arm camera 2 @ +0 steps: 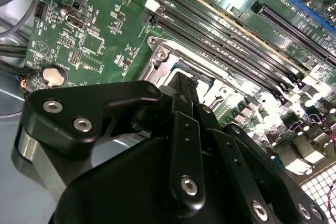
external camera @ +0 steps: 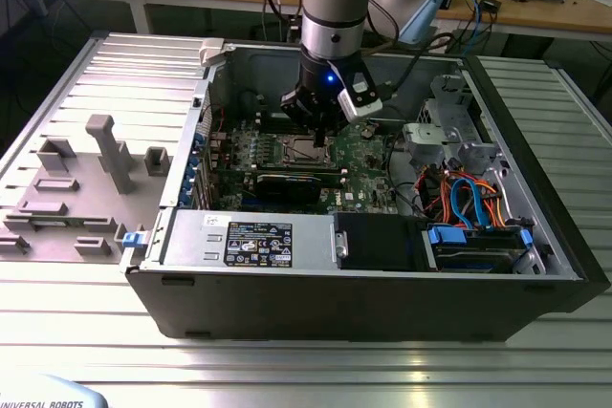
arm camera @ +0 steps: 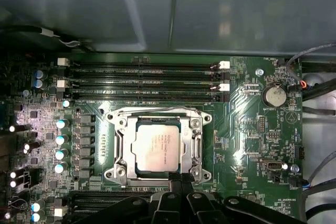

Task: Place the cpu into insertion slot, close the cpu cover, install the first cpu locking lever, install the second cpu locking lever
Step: 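Install the second cpu locking lever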

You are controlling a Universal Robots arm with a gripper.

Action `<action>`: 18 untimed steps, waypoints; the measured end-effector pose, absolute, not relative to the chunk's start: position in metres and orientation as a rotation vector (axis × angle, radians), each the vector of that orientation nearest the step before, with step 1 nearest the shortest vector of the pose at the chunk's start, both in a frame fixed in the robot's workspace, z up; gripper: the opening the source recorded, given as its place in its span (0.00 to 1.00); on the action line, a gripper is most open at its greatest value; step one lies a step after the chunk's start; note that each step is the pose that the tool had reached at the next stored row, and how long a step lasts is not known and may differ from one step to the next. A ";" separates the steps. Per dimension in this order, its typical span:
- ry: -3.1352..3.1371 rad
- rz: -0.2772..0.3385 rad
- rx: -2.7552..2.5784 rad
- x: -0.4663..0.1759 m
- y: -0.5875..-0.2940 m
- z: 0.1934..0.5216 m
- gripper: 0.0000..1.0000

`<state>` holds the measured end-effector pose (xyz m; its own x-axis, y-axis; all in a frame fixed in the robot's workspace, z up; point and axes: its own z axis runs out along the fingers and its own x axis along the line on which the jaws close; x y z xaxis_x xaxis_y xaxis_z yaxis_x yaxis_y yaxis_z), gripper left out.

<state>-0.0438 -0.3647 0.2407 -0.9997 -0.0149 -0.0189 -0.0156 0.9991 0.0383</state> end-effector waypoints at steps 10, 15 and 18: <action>3.122 0.060 -0.024 -0.044 -0.366 0.241 0.11; 3.122 0.060 -0.024 -0.044 -0.367 0.241 0.11; 3.122 0.060 -0.024 -0.044 -0.367 0.241 0.11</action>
